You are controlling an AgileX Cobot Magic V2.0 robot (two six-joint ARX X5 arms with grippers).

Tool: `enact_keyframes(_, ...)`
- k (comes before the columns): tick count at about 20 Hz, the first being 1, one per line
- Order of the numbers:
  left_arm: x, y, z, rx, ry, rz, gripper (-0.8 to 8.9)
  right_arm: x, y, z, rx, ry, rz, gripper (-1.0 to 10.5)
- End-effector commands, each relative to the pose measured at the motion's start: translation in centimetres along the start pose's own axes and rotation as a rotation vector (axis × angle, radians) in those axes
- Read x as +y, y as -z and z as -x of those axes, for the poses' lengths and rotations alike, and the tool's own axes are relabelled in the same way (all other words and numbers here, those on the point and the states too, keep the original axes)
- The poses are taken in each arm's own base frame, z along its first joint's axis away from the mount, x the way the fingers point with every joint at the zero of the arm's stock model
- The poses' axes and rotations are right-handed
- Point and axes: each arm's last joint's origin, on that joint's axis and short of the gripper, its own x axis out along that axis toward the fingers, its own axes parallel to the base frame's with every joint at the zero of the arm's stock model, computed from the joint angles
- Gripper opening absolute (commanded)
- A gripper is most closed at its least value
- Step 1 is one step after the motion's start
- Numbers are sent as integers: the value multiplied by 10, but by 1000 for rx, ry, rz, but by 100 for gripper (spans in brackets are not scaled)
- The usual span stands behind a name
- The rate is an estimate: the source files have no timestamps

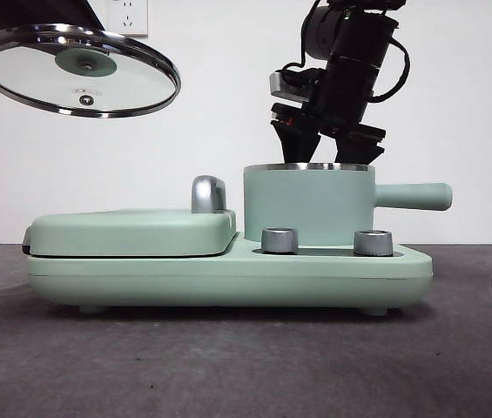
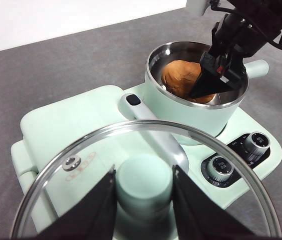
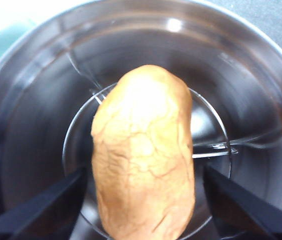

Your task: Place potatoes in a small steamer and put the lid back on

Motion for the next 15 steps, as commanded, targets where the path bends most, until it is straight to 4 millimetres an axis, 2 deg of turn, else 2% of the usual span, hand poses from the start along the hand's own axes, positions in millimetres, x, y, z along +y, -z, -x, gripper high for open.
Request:
enact_keyframes(1, -1, -7, 0, -38, 13, -20, 9, 3, -6, 0, -21, -5, 17, 384)
enact_keyframes(3, -1, -7, 0, -38, 16, -21, 9, 6, -7, 25, -71, 0, 8, 383)
enact_keyframes(6, -1, -7, 0, -40, 19, -21, 9, 21, -3, 93, -218, -39, 33, 358)
enact_keyframes(8, -1, -7, 0, -41, 20, -22, 9, 34, 7, 140, -324, -37, 64, 356)
enact_keyframes(10, -2, -7, 0, -44, 35, -23, 9, 45, 27, 175, -402, -37, 86, 356)
enact_keyframes(12, -3, -9, 0, -64, 60, -24, 9, 50, 50, 196, -469, -29, 99, 355)
enact_keyframes(15, -7, -13, 0, -97, 83, -36, 9, 54, 85, 207, -533, -5, 92, 342)
